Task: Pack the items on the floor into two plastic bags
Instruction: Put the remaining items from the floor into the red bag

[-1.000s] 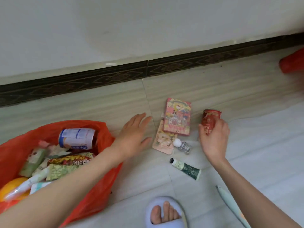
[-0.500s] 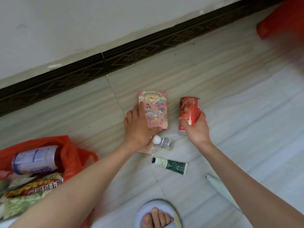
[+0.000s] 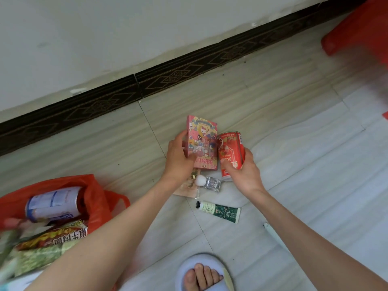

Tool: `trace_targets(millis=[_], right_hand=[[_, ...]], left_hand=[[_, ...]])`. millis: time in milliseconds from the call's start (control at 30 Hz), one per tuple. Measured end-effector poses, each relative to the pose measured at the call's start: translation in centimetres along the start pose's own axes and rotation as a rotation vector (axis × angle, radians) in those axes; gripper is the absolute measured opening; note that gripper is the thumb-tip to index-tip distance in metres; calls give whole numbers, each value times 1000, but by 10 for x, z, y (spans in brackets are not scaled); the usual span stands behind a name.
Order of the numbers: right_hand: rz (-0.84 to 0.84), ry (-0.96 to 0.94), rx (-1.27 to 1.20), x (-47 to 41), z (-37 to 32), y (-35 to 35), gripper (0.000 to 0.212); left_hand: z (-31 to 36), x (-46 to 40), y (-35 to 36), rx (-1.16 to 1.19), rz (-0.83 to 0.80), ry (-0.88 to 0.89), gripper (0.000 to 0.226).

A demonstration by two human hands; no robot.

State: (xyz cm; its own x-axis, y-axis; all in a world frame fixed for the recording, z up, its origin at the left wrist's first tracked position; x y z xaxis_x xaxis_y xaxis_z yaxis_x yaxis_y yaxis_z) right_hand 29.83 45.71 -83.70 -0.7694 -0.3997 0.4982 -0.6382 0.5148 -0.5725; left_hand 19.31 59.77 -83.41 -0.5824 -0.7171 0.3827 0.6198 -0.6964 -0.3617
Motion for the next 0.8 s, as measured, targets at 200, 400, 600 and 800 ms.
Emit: trace_targets(millis=[200, 400, 600, 800], right_hand=[[11, -94, -49, 29, -36, 3, 65], [-101, -230, -92, 83, -100, 39, 54], [-335, -345, -102, 144, -138, 101, 54], [-571, -442, 55, 190, -153, 154, 69]], left_hand=[[9, 19, -39, 28, 44, 10, 45], [-7, 73, -150, 82, 277, 15, 40], [-54, 164, -269, 171, 495, -89, 33], [-124, 227, -318, 52, 608, -243, 30]])
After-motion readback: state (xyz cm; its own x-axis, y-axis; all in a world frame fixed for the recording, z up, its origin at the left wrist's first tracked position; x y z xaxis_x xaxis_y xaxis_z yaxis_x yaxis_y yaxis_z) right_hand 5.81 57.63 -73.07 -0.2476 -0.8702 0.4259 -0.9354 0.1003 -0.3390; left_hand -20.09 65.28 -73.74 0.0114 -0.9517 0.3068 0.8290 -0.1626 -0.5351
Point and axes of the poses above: each hand's wrist, its own x-axis away from the middle knuckle, its own y-axis out of the palm, z = x × y, the point moved 3 cm from there along -x, towards the middle knuckle, and after that the axes turned 2 degrees about y, right-handed, at the moved point
